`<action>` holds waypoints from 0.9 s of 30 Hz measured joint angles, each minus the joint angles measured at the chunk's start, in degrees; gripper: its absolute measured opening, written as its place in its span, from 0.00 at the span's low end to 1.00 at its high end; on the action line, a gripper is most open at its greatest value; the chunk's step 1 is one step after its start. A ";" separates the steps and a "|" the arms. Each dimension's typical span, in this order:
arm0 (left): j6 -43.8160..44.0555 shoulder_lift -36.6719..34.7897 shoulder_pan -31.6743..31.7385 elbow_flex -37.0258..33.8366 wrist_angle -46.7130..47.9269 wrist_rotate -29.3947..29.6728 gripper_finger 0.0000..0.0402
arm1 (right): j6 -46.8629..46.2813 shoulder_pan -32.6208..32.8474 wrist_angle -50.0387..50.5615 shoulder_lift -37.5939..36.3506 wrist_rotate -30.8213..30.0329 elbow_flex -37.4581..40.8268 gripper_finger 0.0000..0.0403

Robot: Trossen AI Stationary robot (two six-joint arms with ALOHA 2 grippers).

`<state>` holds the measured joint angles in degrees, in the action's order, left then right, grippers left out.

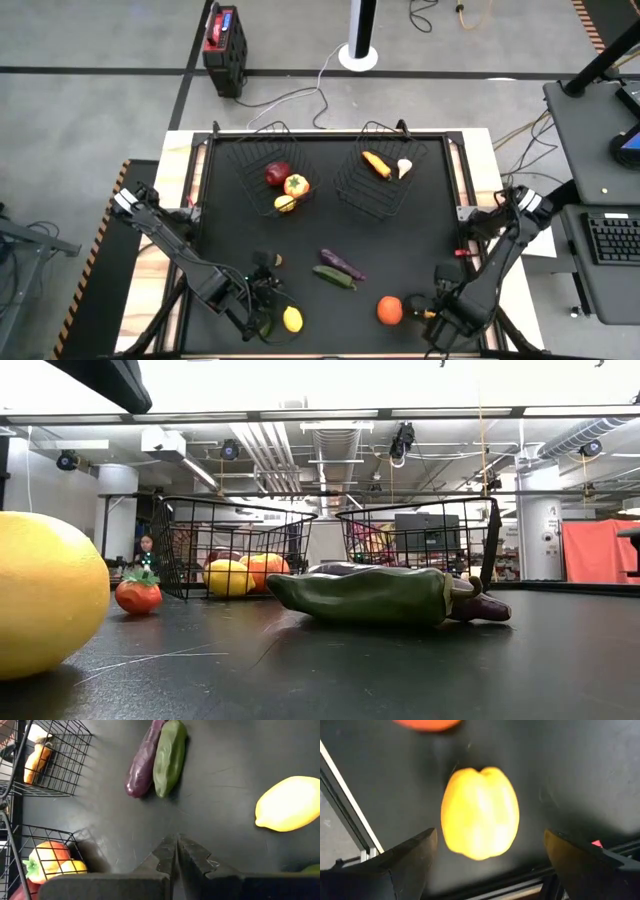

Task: Sort produce into baskets
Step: Put the yellow bell pepper into the right black wire basket

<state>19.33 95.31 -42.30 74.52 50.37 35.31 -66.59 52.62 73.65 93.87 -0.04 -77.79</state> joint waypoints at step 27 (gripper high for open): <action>0.22 0.00 0.07 -0.09 -1.62 0.07 0.00 | -10.51 4.24 -18.71 -7.42 -3.47 18.37 0.89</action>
<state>19.55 95.31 -42.24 74.43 48.75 35.38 -77.10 56.86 54.94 86.45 -3.51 -59.42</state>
